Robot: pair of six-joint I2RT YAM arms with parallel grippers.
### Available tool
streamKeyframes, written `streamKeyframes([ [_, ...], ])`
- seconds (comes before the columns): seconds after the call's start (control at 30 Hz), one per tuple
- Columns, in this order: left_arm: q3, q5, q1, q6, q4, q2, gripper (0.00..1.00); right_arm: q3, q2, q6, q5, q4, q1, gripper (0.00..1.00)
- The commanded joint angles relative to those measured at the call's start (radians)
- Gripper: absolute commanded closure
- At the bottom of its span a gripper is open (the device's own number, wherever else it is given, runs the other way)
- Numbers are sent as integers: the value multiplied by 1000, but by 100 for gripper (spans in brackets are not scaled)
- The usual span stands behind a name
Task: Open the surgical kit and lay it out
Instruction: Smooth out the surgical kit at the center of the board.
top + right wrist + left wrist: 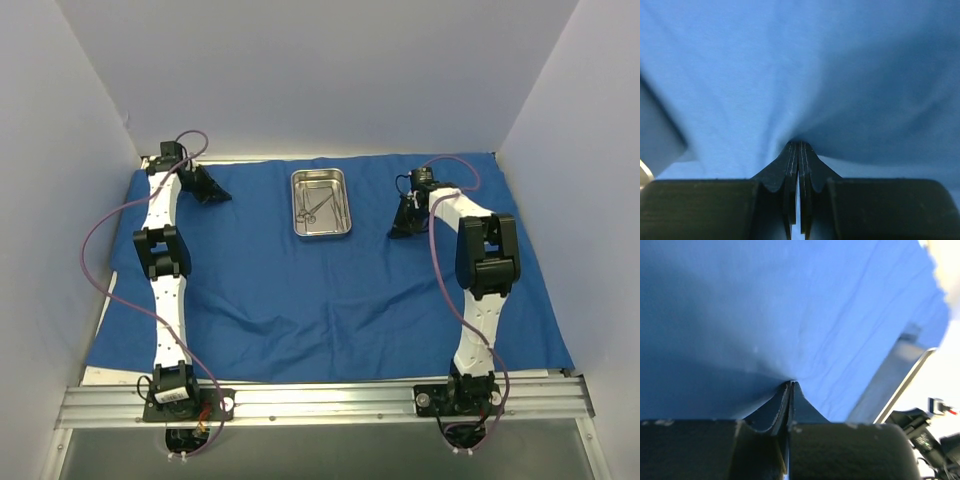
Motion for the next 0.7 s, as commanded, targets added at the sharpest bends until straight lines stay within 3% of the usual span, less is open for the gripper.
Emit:
streamKeyframes([
  [0.0,32,-3,16,-12,153,83,98,15,111,36,-83,-58,25,100],
  [0.1,26,-47,13,17,156,-7,98,65,110,16,-76,-86,25,100],
  [0.13,2,-84,11,36,154,-103,98,79,108,-2,-69,-96,23,100],
  [0.27,-355,-345,14,86,219,-401,98,116,84,-42,-45,-129,23,100],
  [0.33,-392,-424,13,123,135,-482,98,125,62,-59,-31,-152,25,100],
  [0.53,-464,-486,-1,234,-109,-495,98,119,-14,-114,-11,-202,27,100],
  [0.67,-618,-542,-29,240,-116,-552,98,113,-70,-132,6,-228,36,100],
])
